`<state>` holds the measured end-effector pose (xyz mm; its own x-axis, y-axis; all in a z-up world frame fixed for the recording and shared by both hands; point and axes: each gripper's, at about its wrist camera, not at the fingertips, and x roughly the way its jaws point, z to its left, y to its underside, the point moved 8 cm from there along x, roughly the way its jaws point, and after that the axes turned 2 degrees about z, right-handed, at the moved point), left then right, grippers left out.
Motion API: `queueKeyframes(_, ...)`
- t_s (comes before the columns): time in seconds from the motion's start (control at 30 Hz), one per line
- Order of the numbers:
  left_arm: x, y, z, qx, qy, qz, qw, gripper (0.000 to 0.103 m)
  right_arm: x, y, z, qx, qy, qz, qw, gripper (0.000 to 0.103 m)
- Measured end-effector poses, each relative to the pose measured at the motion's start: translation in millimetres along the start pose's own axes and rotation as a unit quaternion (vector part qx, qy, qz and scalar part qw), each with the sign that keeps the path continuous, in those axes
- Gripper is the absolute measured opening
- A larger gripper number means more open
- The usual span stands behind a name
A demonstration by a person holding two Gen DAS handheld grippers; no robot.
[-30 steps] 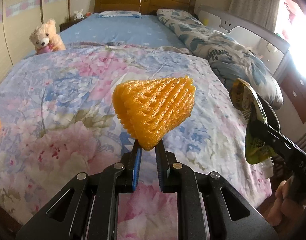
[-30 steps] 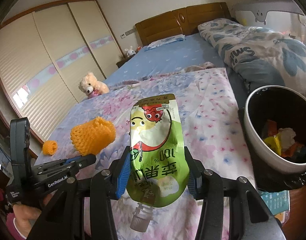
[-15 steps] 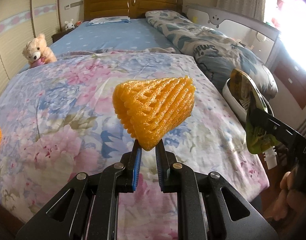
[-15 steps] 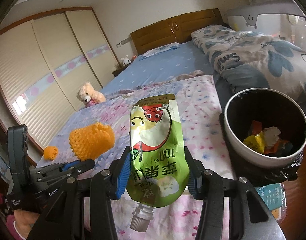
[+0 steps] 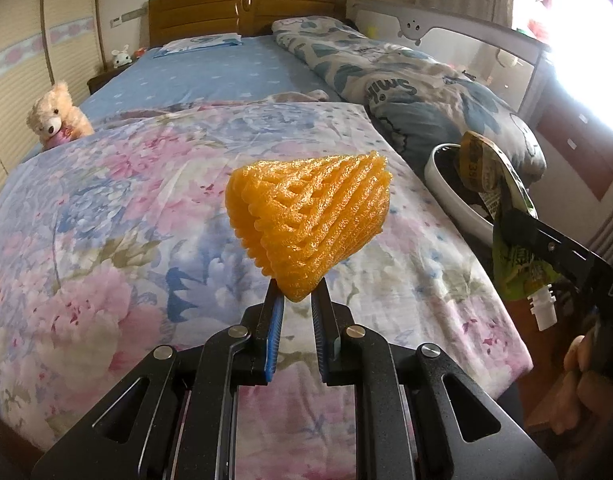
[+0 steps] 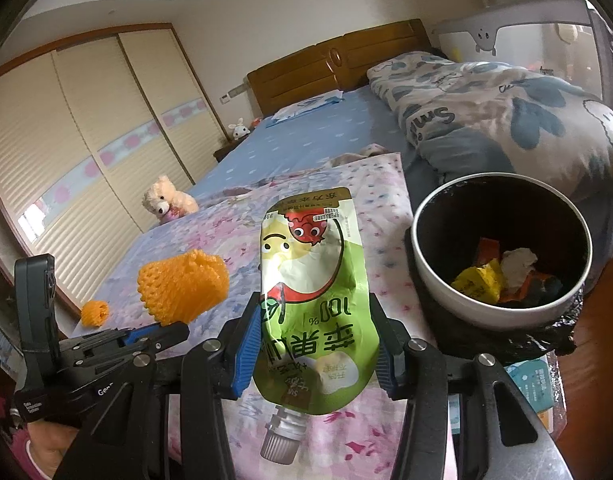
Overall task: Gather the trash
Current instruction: 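Carry the orange foam net and green pouch over the bin with both tools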
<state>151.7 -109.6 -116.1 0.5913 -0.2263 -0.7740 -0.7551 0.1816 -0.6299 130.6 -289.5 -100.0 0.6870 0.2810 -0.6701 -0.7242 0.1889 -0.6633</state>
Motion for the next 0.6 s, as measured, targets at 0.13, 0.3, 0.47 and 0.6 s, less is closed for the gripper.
queueKeyframes(0.13,2.3,-0.7,-6.3,0.004,0.004,0.001,1.0,0.013,-3.2,-0.5,-6.6,0.003,0.004,-0.002,1.0,0.049)
queueKeyframes(0.3,6.2,-2.3,-14.6,0.012,0.007,0.004,0.9999,0.013,-5.7,-0.6,-13.7,0.008,0.01,-0.003,1.0,0.049)
queueKeyframes(0.47,9.1,-4.0,-22.3,0.02,0.011,0.007,0.9997,0.013,-7.5,-0.8,-18.1,0.012,0.012,-0.004,1.0,0.049)
queueKeyframes(0.6,11.7,-5.9,-28.8,0.026,0.015,0.007,0.9995,0.013,-9.1,-0.8,-22.7,0.016,0.015,-0.004,1.0,0.049)
